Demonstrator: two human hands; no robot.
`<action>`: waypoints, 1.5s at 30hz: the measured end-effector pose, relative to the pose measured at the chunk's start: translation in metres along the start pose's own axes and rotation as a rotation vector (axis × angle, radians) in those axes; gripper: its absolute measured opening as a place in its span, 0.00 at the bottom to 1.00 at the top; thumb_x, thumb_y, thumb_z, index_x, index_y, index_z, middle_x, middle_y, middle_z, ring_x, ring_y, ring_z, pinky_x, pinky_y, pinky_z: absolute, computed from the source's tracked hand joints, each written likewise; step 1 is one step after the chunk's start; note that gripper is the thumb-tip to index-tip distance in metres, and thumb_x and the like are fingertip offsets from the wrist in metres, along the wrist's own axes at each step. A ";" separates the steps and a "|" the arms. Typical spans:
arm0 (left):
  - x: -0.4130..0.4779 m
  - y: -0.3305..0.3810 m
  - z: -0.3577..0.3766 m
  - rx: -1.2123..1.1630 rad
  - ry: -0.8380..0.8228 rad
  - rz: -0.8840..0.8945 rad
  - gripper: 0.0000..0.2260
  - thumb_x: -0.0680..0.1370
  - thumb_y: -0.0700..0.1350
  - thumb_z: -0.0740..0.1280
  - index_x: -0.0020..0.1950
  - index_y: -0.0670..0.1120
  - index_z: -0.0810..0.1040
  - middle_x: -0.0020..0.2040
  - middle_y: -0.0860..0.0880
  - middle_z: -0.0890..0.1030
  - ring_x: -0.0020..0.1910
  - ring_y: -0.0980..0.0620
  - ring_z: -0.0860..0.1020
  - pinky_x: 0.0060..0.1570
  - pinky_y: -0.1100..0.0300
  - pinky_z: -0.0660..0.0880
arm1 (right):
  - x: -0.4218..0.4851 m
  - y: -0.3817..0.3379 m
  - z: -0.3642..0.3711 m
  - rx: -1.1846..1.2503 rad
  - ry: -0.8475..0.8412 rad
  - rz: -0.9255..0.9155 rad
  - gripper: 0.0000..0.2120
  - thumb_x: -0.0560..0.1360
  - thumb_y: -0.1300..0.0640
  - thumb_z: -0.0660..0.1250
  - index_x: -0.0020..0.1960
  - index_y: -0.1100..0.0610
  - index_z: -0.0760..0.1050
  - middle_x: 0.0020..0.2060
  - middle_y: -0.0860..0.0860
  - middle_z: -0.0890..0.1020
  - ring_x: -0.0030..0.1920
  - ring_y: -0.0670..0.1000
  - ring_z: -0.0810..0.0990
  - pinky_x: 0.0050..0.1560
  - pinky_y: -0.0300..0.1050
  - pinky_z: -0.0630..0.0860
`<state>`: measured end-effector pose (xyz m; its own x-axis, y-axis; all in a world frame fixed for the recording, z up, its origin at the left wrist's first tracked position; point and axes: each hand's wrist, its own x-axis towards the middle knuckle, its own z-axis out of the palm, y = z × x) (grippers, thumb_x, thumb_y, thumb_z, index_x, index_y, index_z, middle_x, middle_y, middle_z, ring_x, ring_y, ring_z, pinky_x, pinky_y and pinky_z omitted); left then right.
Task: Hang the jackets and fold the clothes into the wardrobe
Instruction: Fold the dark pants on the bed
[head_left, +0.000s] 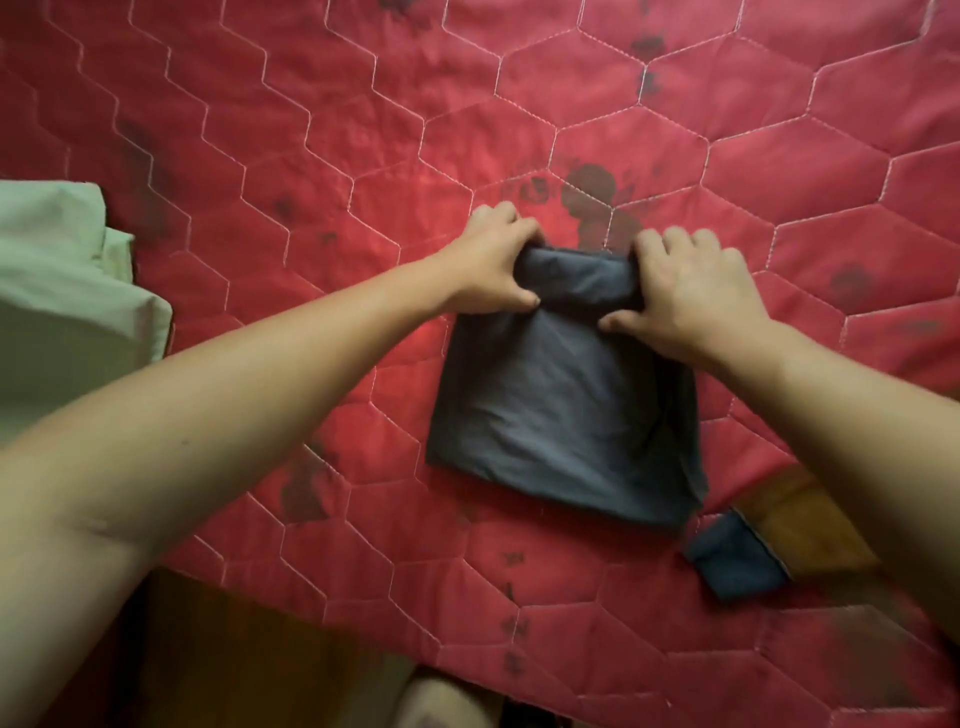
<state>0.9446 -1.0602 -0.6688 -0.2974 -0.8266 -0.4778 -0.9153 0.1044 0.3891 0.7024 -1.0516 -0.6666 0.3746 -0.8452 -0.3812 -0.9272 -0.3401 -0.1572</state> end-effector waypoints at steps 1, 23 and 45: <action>-0.012 0.002 0.007 0.002 -0.012 0.002 0.27 0.69 0.51 0.76 0.66 0.46 0.75 0.58 0.43 0.70 0.61 0.42 0.66 0.64 0.54 0.64 | -0.012 -0.003 0.003 -0.008 -0.020 -0.012 0.35 0.68 0.32 0.73 0.59 0.57 0.68 0.58 0.60 0.77 0.59 0.64 0.75 0.55 0.59 0.72; -0.185 0.105 -0.038 0.086 0.638 0.350 0.10 0.67 0.39 0.63 0.47 0.44 0.76 0.48 0.44 0.76 0.46 0.41 0.74 0.45 0.45 0.74 | -0.180 -0.029 -0.097 -0.046 0.552 -0.113 0.13 0.71 0.61 0.67 0.54 0.61 0.71 0.49 0.62 0.74 0.49 0.66 0.75 0.34 0.53 0.65; -0.138 0.082 0.158 0.189 0.382 -0.091 0.32 0.81 0.61 0.57 0.83 0.54 0.54 0.83 0.41 0.46 0.82 0.40 0.43 0.78 0.38 0.47 | -0.201 -0.033 0.097 0.067 0.247 0.026 0.34 0.81 0.39 0.57 0.81 0.56 0.61 0.81 0.63 0.56 0.81 0.64 0.54 0.77 0.64 0.59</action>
<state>0.8677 -0.8498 -0.6955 -0.1235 -0.9786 -0.1643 -0.9773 0.0913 0.1911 0.6580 -0.8305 -0.6733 0.3312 -0.9310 -0.1531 -0.9311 -0.2962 -0.2131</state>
